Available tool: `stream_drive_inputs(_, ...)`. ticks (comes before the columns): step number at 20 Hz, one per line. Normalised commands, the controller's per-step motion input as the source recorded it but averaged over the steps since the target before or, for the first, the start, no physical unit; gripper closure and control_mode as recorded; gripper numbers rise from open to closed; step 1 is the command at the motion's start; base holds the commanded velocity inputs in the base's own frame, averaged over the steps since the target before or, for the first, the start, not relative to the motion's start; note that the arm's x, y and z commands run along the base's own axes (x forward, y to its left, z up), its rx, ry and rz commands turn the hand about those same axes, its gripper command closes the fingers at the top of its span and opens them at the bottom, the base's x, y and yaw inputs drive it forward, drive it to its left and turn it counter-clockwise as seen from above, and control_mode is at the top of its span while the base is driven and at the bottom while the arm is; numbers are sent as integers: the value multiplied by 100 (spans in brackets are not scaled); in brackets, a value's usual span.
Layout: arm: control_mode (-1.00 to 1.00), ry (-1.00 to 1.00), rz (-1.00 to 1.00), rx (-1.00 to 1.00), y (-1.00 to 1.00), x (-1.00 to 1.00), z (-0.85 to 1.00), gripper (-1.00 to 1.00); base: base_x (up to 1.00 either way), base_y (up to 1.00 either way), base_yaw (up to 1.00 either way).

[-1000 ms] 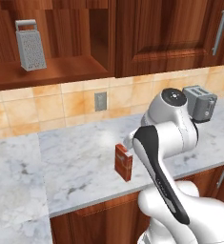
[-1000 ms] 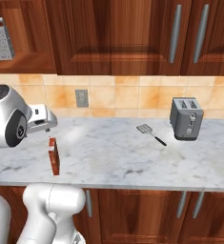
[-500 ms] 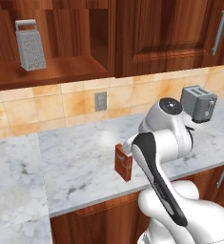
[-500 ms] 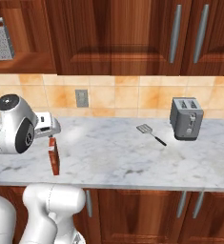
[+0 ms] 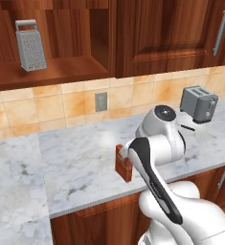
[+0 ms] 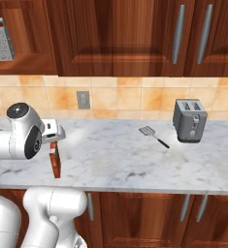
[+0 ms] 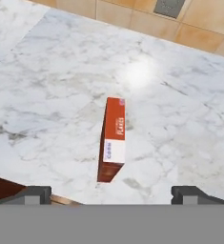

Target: Pick the canned food and cereal from the counter and place them in the cabinets closest to them.

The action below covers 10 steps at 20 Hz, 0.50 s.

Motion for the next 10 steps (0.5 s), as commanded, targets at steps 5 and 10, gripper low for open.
stream_drive_inputs(5, -100, 1, 1, 0, 5, 20, -34, -100, 0, 0, 0)
stream_drive_inputs(10, -100, 2, 1, 0, 10, 23, -33, -100, 0, 0, 0)
